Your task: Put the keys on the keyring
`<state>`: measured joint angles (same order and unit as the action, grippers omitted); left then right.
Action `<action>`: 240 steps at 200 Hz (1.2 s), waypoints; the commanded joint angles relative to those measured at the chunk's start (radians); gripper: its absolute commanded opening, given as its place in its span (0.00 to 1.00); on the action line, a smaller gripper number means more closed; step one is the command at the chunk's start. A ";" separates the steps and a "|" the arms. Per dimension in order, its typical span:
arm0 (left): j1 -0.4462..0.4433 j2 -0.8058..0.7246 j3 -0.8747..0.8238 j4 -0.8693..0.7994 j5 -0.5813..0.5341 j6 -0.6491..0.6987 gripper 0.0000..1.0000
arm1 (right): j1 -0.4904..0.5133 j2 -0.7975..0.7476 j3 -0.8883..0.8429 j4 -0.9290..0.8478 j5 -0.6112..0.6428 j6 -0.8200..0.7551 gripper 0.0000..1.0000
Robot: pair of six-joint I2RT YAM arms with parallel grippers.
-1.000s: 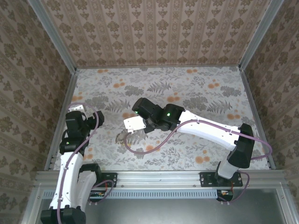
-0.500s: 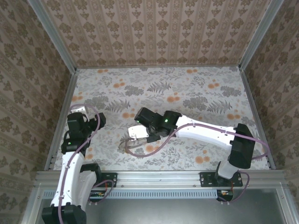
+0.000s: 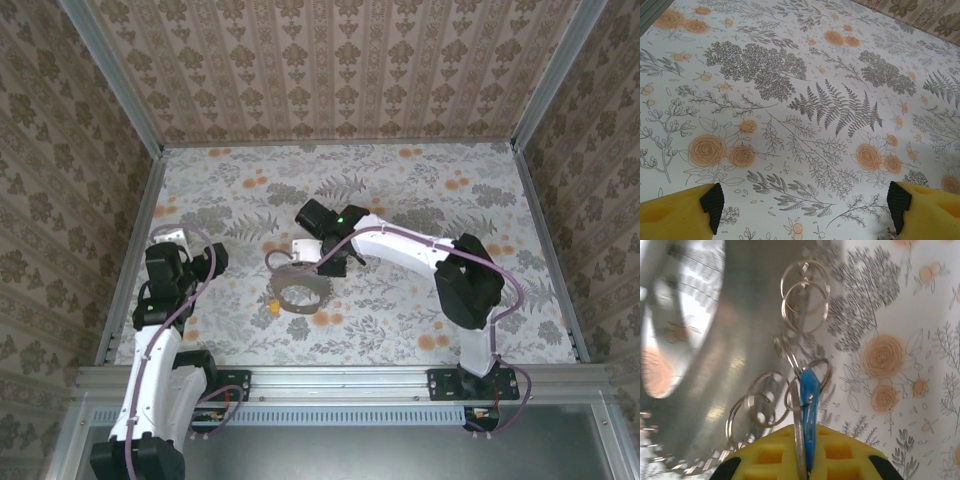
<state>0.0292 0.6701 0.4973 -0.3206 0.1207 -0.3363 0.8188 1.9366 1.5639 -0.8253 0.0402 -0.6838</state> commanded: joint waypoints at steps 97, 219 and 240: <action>-0.003 -0.043 -0.115 0.161 0.102 -0.037 0.88 | -0.227 0.177 -0.019 -0.059 0.069 -0.109 0.07; -0.158 0.147 -0.045 0.219 -0.121 0.118 1.00 | -0.369 0.089 -0.151 0.164 0.308 0.016 0.36; -0.166 0.177 -0.019 0.255 -0.107 0.167 1.00 | -0.406 -0.023 -0.202 0.240 0.221 0.087 0.43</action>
<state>-0.1249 0.8257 0.4202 -0.1219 0.0536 -0.2527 0.4911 2.0239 1.4212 -0.6804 0.1890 -0.6796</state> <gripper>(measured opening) 0.999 0.401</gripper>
